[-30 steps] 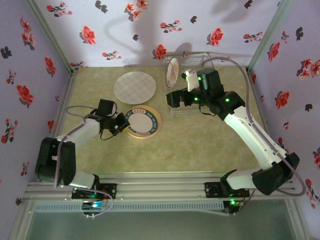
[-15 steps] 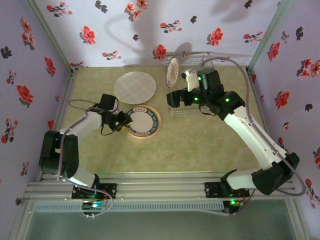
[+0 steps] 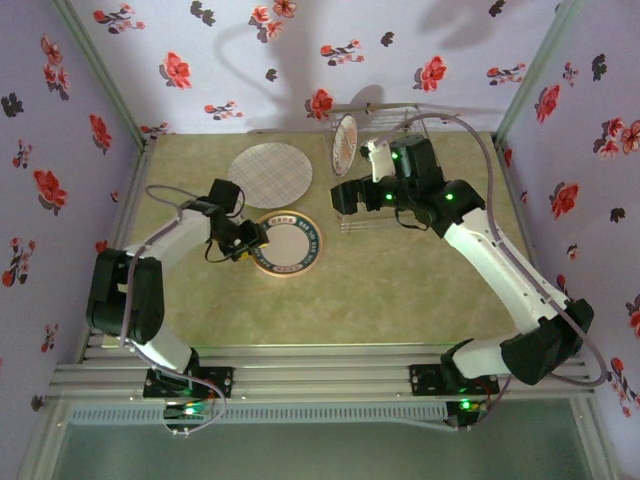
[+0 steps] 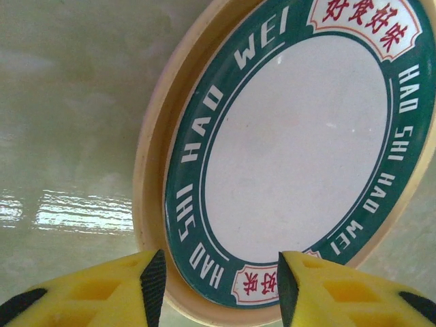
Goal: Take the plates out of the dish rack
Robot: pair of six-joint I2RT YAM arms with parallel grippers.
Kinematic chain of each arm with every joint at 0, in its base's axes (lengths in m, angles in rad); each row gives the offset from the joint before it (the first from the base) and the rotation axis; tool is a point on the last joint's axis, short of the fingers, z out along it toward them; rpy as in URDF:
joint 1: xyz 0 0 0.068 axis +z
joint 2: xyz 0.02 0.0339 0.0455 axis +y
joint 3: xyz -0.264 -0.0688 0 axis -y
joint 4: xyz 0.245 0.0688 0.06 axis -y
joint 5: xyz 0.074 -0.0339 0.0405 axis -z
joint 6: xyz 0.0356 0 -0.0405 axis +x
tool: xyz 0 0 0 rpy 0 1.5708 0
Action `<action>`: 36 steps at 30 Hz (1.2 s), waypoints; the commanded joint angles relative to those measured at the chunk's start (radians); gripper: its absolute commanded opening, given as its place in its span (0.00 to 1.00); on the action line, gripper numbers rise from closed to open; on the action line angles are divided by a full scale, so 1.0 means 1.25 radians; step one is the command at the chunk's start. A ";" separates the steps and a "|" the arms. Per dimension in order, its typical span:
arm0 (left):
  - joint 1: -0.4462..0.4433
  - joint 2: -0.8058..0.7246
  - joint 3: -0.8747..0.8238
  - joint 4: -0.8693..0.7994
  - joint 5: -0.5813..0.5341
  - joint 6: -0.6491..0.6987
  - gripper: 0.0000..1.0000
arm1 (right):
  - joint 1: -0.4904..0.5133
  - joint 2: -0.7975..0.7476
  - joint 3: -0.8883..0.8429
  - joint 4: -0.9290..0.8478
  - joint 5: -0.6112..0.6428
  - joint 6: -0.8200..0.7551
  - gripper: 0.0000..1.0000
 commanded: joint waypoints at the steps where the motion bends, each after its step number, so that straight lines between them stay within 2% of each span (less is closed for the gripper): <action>1: -0.009 0.011 0.036 -0.060 -0.037 0.035 0.50 | 0.007 0.007 0.027 -0.004 0.033 0.007 0.99; 6: -0.024 -0.013 0.075 -0.096 -0.094 0.046 0.54 | 0.007 0.013 0.042 -0.001 0.124 0.011 0.99; 9: -0.032 -0.041 0.101 -0.113 -0.128 0.043 0.57 | 0.003 0.027 0.057 -0.004 0.227 0.025 0.99; 14: -0.036 -0.109 0.139 -0.119 -0.178 0.024 0.57 | -0.044 0.095 0.127 -0.035 0.340 0.094 0.99; 17: -0.036 -0.154 0.169 -0.116 -0.202 0.015 0.58 | -0.090 0.150 0.182 -0.057 0.359 0.148 0.97; 21: -0.036 -0.227 0.179 -0.054 -0.216 0.004 0.58 | -0.124 0.230 0.255 -0.057 0.365 0.153 0.95; 31: -0.037 -0.441 0.082 0.296 -0.180 -0.021 0.62 | -0.144 0.474 0.444 -0.060 0.350 0.096 0.87; 36: -0.037 -0.478 0.093 0.355 -0.178 -0.017 0.64 | -0.144 0.581 0.550 -0.076 0.341 0.100 0.78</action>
